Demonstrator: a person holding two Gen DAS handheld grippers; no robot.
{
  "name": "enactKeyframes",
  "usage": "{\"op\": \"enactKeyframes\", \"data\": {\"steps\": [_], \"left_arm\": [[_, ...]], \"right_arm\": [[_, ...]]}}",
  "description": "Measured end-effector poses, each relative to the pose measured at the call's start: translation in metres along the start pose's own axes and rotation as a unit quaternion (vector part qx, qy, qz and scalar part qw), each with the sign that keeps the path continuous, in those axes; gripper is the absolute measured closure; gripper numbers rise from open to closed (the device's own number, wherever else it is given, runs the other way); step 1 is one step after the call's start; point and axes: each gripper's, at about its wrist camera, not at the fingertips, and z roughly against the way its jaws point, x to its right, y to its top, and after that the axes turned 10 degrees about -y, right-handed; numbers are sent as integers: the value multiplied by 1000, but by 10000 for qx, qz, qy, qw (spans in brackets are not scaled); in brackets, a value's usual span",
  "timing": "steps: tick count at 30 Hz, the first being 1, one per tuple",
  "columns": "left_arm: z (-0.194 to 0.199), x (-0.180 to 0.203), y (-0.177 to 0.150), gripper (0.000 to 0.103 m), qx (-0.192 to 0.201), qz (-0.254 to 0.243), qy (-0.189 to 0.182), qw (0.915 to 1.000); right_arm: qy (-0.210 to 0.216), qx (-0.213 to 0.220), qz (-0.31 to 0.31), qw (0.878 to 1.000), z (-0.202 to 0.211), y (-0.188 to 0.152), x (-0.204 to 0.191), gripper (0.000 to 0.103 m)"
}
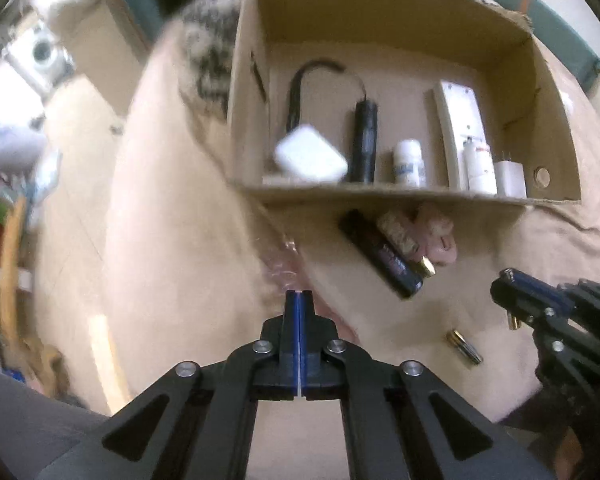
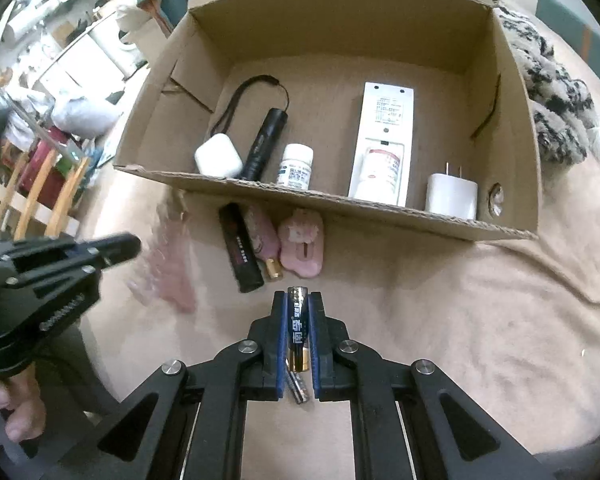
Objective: Organize rigid objects
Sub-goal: 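Grasp the pink comb with left gripper while right grasps an AA battery, then lower the pink comb into the box and open the left gripper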
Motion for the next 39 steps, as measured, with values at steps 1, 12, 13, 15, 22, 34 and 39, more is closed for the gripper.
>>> {"op": "enactKeyframes", "data": {"steps": [1, 12, 13, 15, 22, 34, 39], "left_arm": [[0, 0, -3, 102, -33, 59, -63, 10000], [-23, -47, 3, 49, -305, 1391, -643, 9877], [-27, -47, 4, 49, -348, 1383, -602, 9879], [-40, -44, 6, 49, -499, 1308, -437, 9892], [-77, -13, 4, 52, -908, 648, 151, 9936], [-40, -12, 6, 72, -382, 707, -57, 9967], [-10, -2, -1, 72, -57, 509, 69, 9987]], "right_arm": [[11, -21, -47, 10000, 0, 0, 2, 92], [315, -84, -522, 9981, -4, 7, 15, 92], [335, -104, -526, 9980, -6, 8, 15, 92], [360, -139, -506, 9980, -9, 10, 13, 92], [390, -230, -504, 9977, -14, 9, 11, 92], [318, -173, -524, 9980, -10, 7, 12, 92], [276, -82, -520, 9982, -3, 4, 12, 92]]}}
